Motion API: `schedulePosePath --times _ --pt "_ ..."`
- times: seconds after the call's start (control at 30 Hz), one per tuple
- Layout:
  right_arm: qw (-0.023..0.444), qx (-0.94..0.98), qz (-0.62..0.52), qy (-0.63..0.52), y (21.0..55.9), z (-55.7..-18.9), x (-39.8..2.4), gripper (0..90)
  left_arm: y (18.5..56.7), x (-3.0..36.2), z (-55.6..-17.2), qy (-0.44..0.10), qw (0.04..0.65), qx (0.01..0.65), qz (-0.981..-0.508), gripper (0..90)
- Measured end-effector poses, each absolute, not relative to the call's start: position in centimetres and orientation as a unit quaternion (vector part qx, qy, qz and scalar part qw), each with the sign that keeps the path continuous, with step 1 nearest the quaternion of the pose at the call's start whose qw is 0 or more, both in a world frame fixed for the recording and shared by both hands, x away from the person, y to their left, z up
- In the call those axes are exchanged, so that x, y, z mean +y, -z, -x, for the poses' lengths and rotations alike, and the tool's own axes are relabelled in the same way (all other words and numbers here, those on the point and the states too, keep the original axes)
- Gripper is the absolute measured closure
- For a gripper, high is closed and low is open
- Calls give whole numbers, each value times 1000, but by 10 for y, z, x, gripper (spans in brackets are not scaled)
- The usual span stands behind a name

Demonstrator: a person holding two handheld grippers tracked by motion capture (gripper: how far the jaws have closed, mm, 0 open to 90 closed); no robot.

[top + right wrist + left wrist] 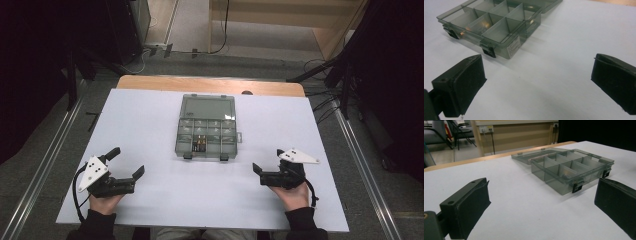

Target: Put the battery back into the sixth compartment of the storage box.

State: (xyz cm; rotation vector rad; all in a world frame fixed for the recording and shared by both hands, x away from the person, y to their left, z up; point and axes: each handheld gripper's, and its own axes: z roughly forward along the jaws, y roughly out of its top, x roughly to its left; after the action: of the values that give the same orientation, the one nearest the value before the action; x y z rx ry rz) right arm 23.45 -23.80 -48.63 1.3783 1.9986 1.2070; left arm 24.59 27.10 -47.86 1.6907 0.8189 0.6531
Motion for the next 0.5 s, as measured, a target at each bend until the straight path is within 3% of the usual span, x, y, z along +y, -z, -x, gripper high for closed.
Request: schedulePosePath --times 0.5 --pt "295 635 -463 -543 500 -177 -310 4 478 287 -247 -287 546 355 -703 0"
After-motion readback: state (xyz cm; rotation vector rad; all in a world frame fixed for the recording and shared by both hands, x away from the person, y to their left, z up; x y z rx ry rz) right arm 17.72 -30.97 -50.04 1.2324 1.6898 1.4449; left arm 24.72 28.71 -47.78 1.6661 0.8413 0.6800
